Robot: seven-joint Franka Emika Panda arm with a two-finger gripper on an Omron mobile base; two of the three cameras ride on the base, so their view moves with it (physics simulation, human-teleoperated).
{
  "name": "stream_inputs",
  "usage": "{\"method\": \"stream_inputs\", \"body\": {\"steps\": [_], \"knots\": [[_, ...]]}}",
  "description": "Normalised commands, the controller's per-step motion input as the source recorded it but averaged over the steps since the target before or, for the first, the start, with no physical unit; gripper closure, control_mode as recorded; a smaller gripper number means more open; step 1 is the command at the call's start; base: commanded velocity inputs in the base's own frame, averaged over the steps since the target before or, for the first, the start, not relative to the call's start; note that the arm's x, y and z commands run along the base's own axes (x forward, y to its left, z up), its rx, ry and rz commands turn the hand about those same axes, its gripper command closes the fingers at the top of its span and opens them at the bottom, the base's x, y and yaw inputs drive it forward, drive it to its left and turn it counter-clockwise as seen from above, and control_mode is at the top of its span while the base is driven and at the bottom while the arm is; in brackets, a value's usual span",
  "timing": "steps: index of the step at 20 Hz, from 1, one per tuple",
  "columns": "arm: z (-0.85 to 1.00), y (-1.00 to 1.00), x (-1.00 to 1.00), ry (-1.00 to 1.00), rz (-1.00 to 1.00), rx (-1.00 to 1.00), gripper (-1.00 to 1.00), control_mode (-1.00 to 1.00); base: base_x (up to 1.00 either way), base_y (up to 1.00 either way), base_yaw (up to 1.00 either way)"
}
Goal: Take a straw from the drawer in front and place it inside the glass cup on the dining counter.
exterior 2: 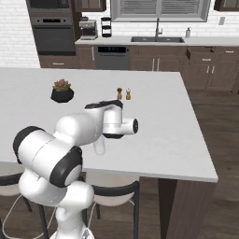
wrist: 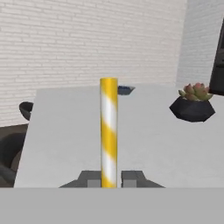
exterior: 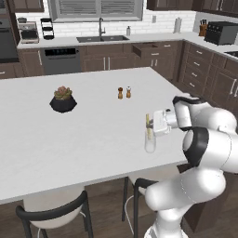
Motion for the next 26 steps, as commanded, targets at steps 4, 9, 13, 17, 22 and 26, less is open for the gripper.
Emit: {"method": "stream_inputs", "body": {"steps": [4,9,13,17,22,26], "knots": [[0.0,-0.04,0.08,-0.06,0.08,0.03,1.0,-1.0,0.0,0.0,0.0],[0.0,-0.24,-0.3,-0.22,0.11,0.03,1.0,-1.0,0.0,0.0,0.0],[0.0,-0.07,-0.22,-0.14,0.11,0.01,1.0,-1.0,0.0,0.0,0.0],[0.0,0.05,0.07,0.0,0.07,0.0,1.0,-1.0,0.0,0.0,0.0],[0.0,0.02,0.02,0.0,0.05,0.0,1.0,-1.0,0.0,0.0,0.0],[0.0,0.0,-0.15,-0.04,0.04,0.0,1.0,-1.0,0.0,0.0,0.0]]}}
